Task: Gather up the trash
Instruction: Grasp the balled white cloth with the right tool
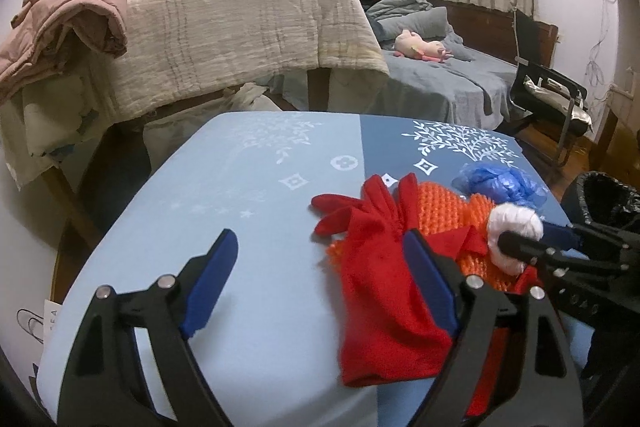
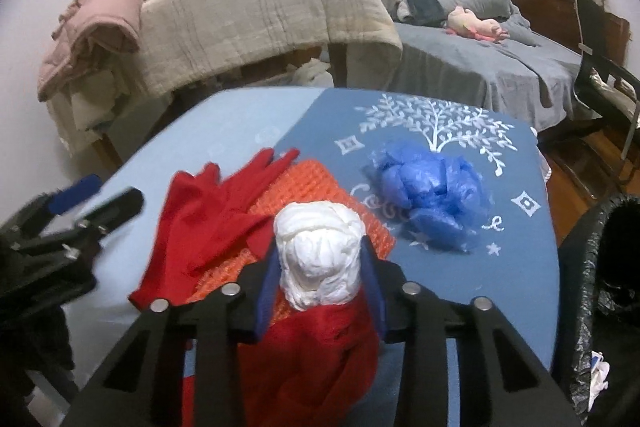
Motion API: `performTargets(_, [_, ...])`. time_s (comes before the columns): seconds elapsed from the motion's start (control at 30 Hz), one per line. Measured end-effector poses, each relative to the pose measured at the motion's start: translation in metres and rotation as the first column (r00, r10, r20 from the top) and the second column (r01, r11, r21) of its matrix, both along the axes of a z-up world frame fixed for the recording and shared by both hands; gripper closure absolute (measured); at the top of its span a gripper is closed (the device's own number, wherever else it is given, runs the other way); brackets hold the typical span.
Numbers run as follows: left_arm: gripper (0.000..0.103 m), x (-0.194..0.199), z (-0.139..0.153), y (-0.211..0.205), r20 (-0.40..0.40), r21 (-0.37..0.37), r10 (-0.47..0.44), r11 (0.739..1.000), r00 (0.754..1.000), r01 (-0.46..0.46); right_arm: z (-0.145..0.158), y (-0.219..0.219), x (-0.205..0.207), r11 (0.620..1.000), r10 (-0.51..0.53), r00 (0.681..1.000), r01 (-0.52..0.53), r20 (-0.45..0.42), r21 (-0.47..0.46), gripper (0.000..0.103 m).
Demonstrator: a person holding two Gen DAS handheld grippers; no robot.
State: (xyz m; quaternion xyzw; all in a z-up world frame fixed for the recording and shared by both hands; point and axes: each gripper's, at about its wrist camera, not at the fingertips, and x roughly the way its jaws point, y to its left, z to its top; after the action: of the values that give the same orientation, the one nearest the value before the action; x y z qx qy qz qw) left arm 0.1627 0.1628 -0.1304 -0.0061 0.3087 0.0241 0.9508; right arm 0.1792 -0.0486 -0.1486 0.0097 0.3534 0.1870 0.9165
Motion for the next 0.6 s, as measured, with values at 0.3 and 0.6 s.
performTargets(0.3, [0.033,0.006,-0.005,-0.023,-0.027,-0.017,-0.071,0.997,0.997,0.070,0.030,-0.022,-0.016,0.999,-0.015,0.998,0.011,0.068,0.046,0.065])
performTargets(0.6, [0.044,0.024,-0.023,-0.041,-0.089,-0.032,-0.109,0.994,0.990,0.106,0.024,-0.043,-0.022,0.998,-0.055,0.998,0.054,0.042,0.029,0.065])
